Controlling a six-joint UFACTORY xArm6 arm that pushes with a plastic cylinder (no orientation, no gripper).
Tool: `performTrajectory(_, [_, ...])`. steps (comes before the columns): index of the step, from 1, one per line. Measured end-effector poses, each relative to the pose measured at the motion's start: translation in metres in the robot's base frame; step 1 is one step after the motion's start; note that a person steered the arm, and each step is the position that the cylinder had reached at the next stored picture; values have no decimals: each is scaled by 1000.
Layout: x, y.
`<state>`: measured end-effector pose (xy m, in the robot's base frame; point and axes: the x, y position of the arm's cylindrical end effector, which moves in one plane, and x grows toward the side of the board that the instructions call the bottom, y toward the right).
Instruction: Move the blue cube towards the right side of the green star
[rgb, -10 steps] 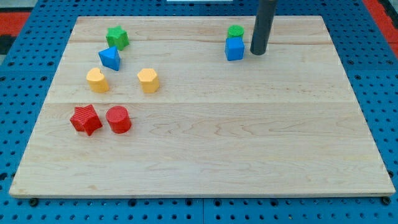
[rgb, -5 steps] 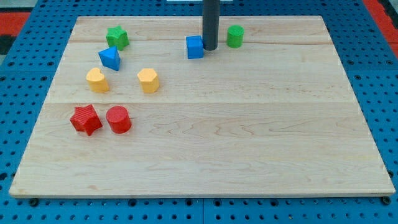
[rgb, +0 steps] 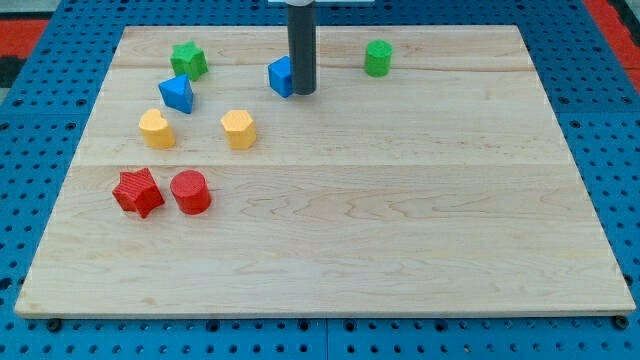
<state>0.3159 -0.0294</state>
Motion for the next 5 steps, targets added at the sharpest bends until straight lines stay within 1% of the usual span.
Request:
performTrajectory(2, [-13, -22])
performTrajectory(5, [-34, -22])
